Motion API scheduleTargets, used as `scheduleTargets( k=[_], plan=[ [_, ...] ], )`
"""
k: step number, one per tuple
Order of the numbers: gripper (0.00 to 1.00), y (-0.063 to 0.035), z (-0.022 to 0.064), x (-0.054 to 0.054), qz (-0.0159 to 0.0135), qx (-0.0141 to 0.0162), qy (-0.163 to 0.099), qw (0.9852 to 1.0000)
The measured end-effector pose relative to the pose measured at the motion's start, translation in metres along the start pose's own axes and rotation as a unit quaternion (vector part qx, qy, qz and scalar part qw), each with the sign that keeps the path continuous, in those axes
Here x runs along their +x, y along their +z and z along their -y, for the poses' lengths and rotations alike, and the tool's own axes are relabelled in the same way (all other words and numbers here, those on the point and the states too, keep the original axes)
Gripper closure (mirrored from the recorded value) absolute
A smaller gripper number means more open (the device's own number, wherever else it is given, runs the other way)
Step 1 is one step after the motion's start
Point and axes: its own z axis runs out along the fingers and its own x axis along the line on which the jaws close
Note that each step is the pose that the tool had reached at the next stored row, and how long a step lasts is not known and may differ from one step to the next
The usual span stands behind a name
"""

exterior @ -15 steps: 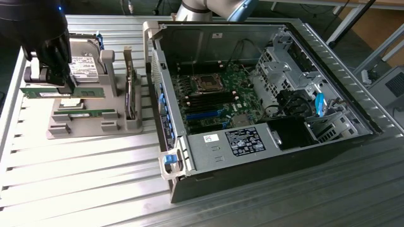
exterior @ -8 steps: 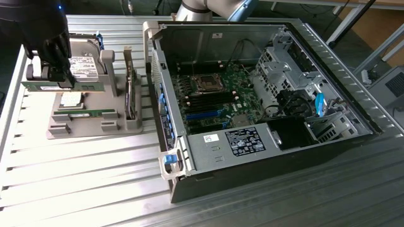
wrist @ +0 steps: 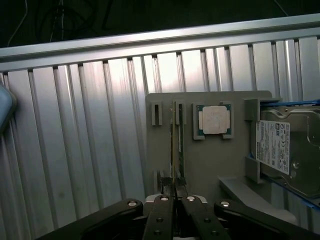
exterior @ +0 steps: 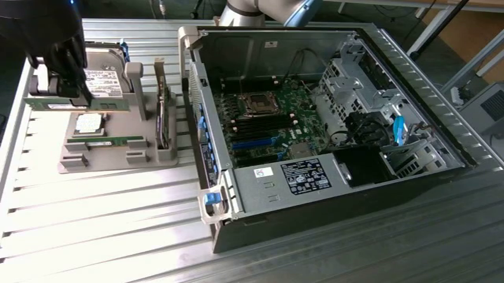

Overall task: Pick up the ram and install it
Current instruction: 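Pick up the ram and move it above insertion slot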

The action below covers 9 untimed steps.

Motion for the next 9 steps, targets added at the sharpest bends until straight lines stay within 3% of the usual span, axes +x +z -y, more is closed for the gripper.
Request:
scheduleTargets(
  k=[9],
  plan=[
    [0.89,-0.0035,0.0,-0.0001,0.0,0.0,0.0,1.0]
  ],
)
